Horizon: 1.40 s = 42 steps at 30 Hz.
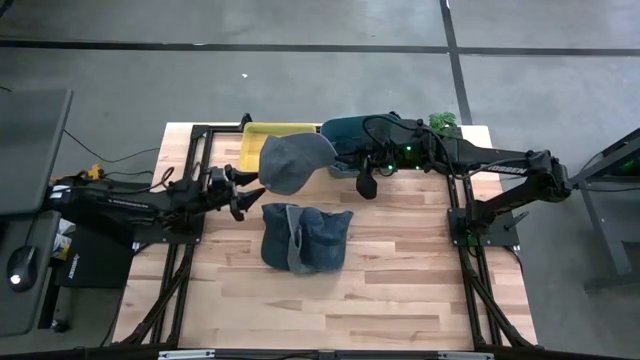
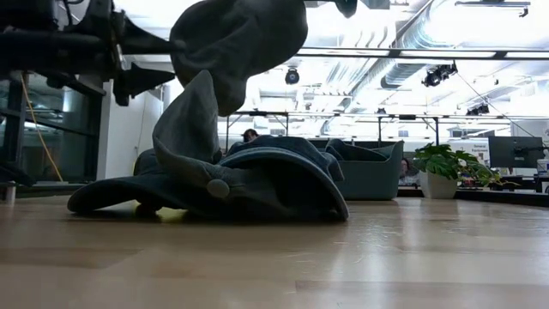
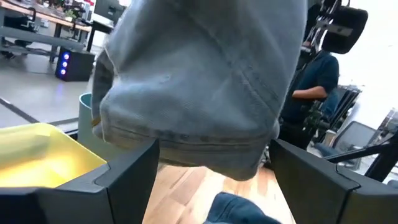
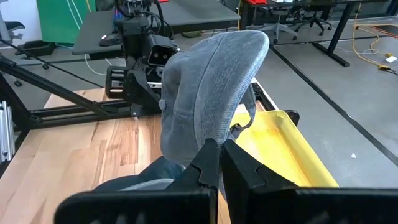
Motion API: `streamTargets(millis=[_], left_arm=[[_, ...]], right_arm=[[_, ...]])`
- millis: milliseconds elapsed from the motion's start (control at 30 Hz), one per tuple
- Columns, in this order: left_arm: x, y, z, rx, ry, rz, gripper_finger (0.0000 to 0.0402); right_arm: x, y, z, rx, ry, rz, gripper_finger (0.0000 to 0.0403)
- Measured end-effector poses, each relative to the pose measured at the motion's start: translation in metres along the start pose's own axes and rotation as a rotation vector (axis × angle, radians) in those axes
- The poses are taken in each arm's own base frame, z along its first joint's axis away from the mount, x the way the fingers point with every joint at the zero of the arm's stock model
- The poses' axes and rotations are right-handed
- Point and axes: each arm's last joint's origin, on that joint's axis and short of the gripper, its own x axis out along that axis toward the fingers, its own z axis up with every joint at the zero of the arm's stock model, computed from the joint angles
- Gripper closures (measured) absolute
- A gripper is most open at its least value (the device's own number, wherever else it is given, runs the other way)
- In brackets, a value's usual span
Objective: Pick & Place hat
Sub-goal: Put the right gray cap into the yellow bin
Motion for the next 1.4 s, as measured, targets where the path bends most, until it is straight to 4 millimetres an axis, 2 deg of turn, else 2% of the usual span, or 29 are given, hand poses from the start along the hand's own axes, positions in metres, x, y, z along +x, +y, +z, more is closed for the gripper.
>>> streamTargets(millis=[367,767,867,1000,1100,1200,1233,1400], left_arm=[[0.032,-0.021,0.023,0.042,0.014,-0.032,0.0099],[0.047,-0.037,0.048,0.024,-0.028,-0.078,0.0108],[0.048,-0.037,0.048,0.025,-0.025,-0.076,0.0138],[0.048,-0.037,0.048,0.005,-0.025,-0.075,0.0207],[0.048,-0.037,0.048,-0.003,-0.024,-0.069,0.0278],[0.048,-0.036,0.046,0.004,0.003,-0.055,0.0367],[0.048,-0.035,0.045,0.005,0.012,-0.051,0.0383],[0.048,-0.035,0.044,-0.010,0.015,-0.044,0.0397]], right_arm=[[0.000,0.000,0.000,0.000,-0.001,0.001,0.0403],[0.000,0.001,0.000,-0.001,0.002,0.027,0.0403],[0.000,0.001,0.000,-0.001,0.002,0.036,0.0403],[0.000,0.001,0.000,-0.001,0.003,0.044,0.0403],[0.000,0.002,0.000,-0.001,0.003,0.049,0.0403],[0.000,0.002,0.000,-0.001,0.004,0.072,0.0403],[0.000,0.002,0.000,0.000,0.005,0.077,0.0402],[0.000,0.003,-0.001,0.007,0.013,0.097,0.0394]])
